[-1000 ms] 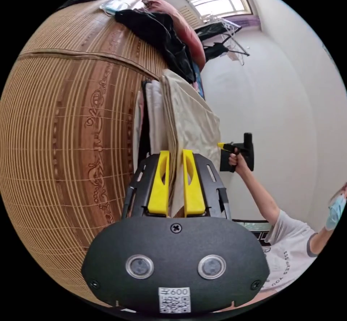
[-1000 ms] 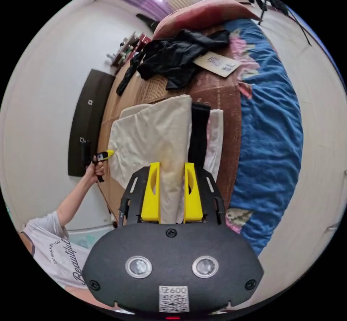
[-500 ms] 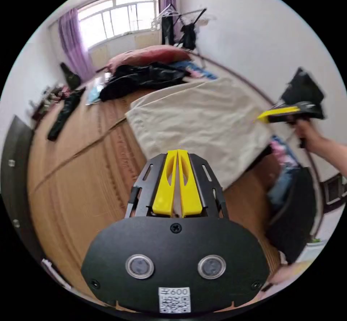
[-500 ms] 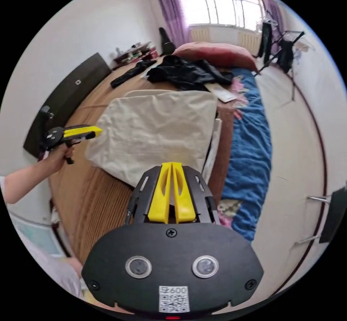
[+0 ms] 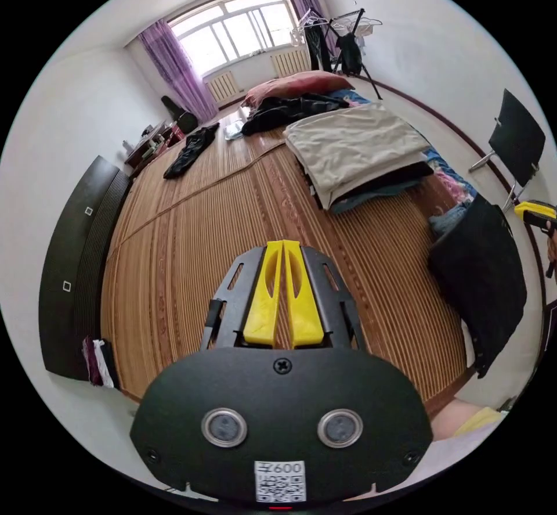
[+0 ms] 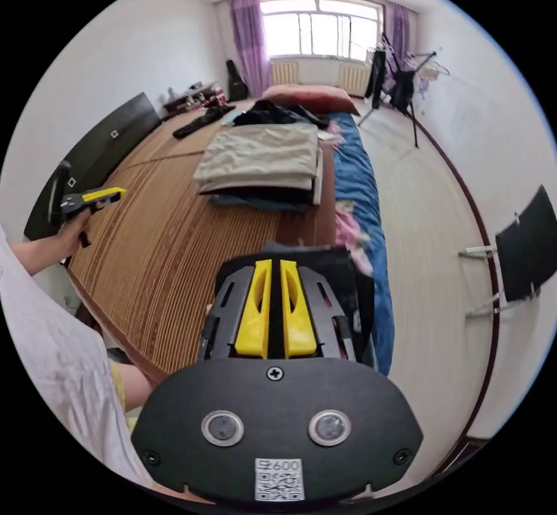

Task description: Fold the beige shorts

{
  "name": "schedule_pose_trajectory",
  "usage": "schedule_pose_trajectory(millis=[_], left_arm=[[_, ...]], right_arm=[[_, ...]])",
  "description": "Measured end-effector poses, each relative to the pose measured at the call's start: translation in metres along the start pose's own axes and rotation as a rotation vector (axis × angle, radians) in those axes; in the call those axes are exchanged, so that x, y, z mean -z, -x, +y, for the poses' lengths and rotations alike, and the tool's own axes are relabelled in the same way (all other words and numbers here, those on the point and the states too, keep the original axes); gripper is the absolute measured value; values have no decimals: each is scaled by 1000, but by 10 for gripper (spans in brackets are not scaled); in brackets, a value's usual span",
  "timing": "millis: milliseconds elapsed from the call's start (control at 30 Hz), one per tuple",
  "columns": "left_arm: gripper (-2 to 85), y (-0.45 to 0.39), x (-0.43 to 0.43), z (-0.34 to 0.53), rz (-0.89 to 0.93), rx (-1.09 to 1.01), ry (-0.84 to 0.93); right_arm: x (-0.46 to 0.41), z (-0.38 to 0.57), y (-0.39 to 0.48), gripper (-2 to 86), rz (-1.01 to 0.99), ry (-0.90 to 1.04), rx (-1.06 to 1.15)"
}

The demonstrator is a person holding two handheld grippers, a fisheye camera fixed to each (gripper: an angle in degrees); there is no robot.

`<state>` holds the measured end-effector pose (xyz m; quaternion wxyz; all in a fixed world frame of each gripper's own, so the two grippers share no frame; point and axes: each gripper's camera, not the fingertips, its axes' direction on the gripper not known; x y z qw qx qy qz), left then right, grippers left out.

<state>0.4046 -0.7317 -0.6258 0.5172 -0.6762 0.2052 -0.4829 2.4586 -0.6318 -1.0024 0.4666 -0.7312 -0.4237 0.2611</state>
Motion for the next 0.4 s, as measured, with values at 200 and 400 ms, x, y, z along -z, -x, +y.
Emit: schedule_pose_trajectory(millis=[200, 400], left_arm=[[2, -5, 32, 167, 118, 77, 183], [2, -71, 67, 227, 144, 136, 250]], right_arm=[[-48, 65, 7, 33, 99, 251, -86], [-178, 107, 0, -6, 9, 745, -15]])
